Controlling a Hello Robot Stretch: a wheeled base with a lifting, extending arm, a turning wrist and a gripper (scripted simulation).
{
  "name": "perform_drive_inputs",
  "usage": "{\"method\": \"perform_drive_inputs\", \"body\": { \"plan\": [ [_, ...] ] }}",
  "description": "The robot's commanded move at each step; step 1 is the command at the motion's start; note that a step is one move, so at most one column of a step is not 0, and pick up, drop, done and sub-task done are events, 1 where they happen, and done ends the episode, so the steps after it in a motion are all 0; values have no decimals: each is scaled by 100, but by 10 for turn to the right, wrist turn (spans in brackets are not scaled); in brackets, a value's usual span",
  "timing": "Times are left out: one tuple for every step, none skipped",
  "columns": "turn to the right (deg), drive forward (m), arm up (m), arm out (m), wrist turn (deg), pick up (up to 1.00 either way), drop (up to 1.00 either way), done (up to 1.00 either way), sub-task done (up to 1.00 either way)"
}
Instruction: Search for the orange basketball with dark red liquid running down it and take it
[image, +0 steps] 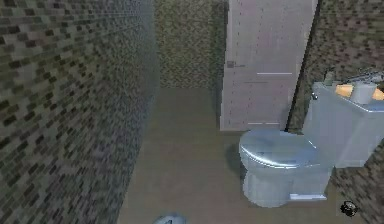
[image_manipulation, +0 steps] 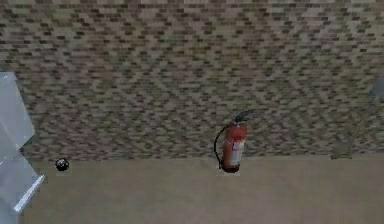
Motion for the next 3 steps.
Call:
{"method": "perform_drive_inputs", "body": {
  "plan": [
    [0, 100, 0, 0, 0, 0, 0, 0, 0],
    [0, 100, 0, 0, 0, 0, 0, 0, 0],
    [0, 55, 0, 0, 0, 0, 0, 0, 0]
  ]
}}
